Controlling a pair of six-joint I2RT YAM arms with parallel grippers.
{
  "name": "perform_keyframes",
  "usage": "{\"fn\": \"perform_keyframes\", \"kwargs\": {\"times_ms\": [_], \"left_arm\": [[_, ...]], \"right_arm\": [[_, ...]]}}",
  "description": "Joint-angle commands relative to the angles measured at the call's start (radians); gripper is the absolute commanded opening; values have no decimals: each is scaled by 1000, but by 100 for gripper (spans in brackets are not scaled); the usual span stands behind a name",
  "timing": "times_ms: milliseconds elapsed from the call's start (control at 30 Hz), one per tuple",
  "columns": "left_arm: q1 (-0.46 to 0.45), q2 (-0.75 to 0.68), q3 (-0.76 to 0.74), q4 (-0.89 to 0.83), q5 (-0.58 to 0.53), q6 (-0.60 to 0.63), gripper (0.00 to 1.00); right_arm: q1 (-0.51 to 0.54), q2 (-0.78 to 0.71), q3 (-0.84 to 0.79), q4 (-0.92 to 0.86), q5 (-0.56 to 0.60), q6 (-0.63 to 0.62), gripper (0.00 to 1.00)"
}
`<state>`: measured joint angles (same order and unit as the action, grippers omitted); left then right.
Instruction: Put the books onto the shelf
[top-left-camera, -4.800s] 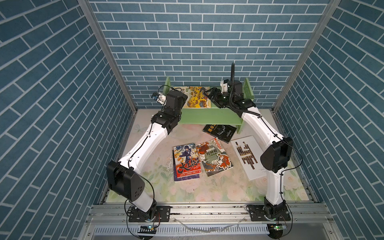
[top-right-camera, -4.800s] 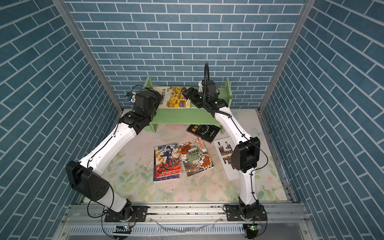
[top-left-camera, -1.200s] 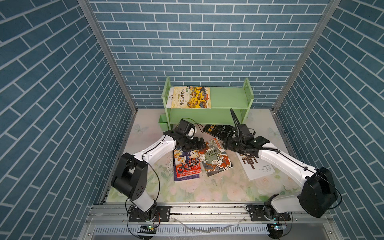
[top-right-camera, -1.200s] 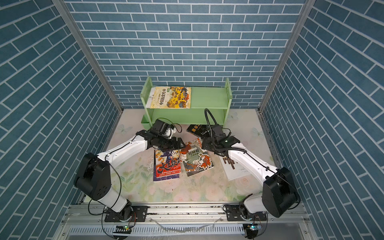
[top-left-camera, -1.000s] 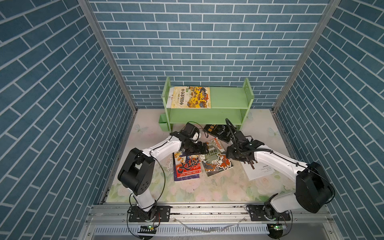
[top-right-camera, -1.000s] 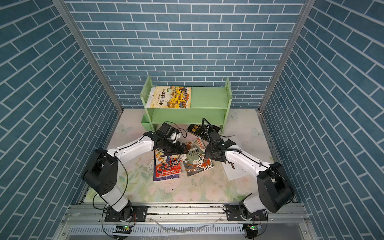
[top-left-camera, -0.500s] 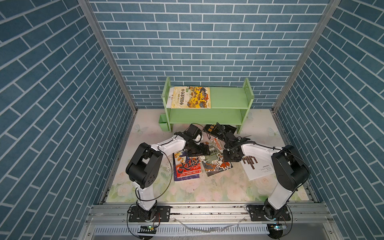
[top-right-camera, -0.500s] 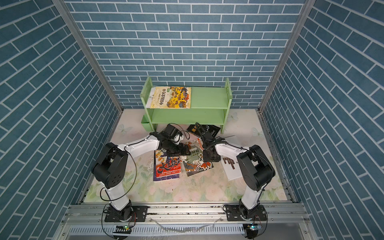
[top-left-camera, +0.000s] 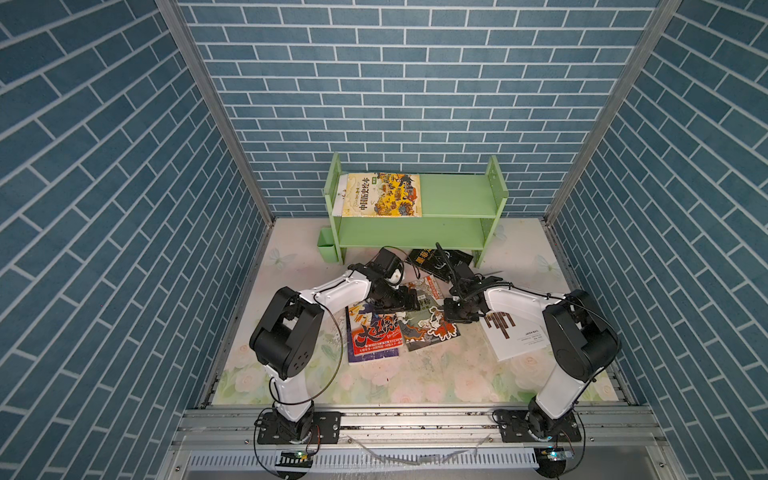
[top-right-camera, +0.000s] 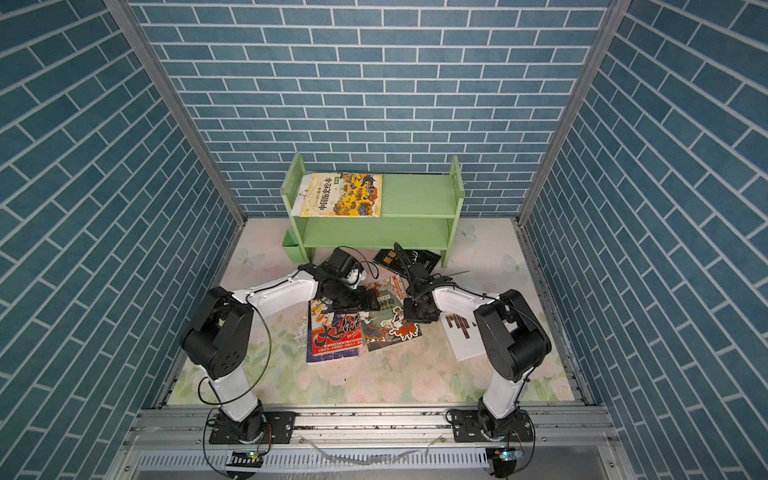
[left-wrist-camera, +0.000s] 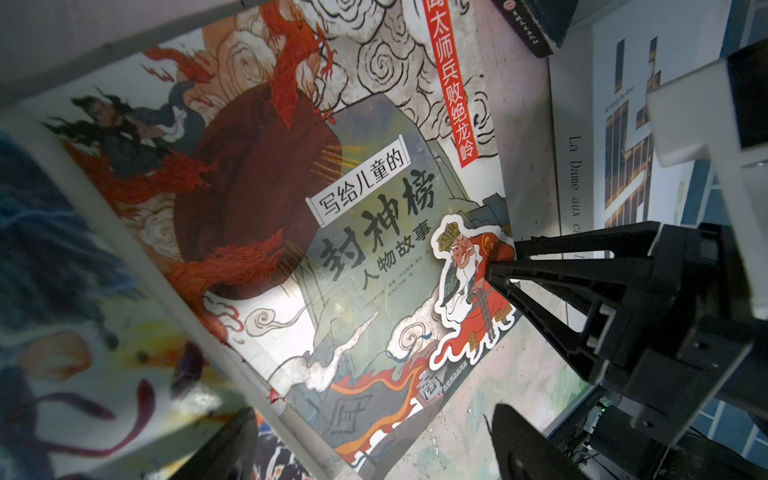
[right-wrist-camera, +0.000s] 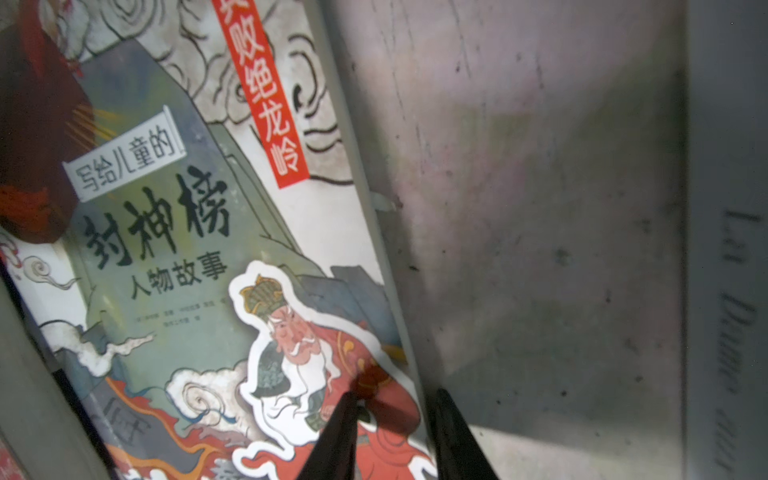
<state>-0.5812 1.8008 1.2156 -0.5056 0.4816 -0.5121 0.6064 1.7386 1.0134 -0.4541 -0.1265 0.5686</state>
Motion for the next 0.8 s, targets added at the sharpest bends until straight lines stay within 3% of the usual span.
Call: {"fn": "perform_keyframes", "kwargs": {"times_ms": [0,367,767], "left_arm": [[-10,29,41,-71,7,-32,90],[-103,76,123,-121,-58,-87,90],[-105,123,84,-212,-350,-240,90]], "right_arm": [[-1,-22,-13,-55,33,17,33],[0,-131,-19,-19,117,125,35],[50,-120,-3,96,110,235,38]]}}
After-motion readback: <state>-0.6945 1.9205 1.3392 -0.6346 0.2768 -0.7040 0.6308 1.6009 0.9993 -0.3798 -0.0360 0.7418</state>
